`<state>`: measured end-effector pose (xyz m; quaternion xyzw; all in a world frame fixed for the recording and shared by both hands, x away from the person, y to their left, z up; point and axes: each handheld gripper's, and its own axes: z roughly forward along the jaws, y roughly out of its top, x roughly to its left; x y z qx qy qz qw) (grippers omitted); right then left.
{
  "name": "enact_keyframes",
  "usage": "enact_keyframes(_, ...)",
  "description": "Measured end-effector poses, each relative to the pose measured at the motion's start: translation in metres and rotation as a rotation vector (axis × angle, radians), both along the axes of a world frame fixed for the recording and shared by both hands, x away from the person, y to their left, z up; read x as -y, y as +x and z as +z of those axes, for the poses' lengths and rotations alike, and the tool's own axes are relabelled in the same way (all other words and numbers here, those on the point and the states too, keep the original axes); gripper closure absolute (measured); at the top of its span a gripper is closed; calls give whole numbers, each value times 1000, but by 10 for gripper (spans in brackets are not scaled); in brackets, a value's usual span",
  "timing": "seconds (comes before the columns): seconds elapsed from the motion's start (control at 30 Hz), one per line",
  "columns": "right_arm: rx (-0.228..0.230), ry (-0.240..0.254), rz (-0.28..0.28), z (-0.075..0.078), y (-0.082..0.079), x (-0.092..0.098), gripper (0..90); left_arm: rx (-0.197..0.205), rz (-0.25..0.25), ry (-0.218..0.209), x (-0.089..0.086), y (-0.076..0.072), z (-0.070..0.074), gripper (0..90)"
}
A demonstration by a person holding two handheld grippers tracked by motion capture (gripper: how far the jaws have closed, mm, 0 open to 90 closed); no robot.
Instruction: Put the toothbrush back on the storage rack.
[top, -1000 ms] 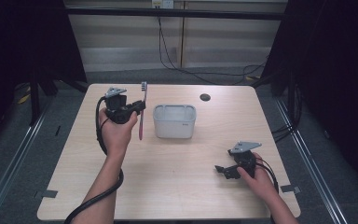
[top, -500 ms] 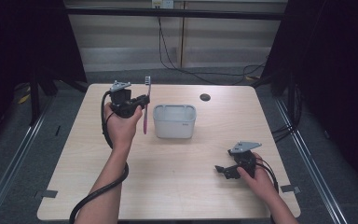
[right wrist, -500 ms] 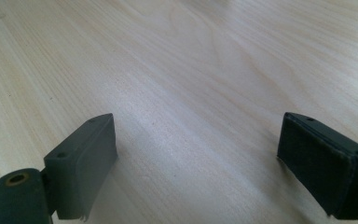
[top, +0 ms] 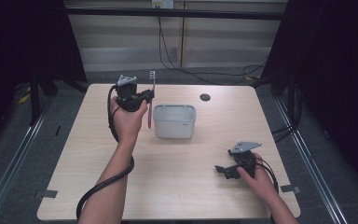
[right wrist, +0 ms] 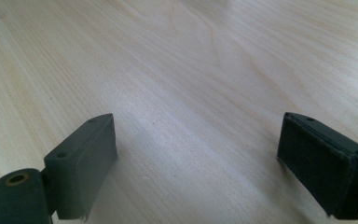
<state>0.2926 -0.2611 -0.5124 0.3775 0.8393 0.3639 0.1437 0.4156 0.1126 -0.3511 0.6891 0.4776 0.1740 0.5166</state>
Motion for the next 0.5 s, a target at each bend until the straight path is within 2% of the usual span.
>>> enact_keyframes(0.3, 0, 0, 1, 0, 0, 0, 110, 11, 6, 14, 11, 11, 2, 806)
enact_keyframes(0.5, -2, -1, -2, 0, 0, 0, 110, 14, 14, 8, 12, 15, 2, 806)
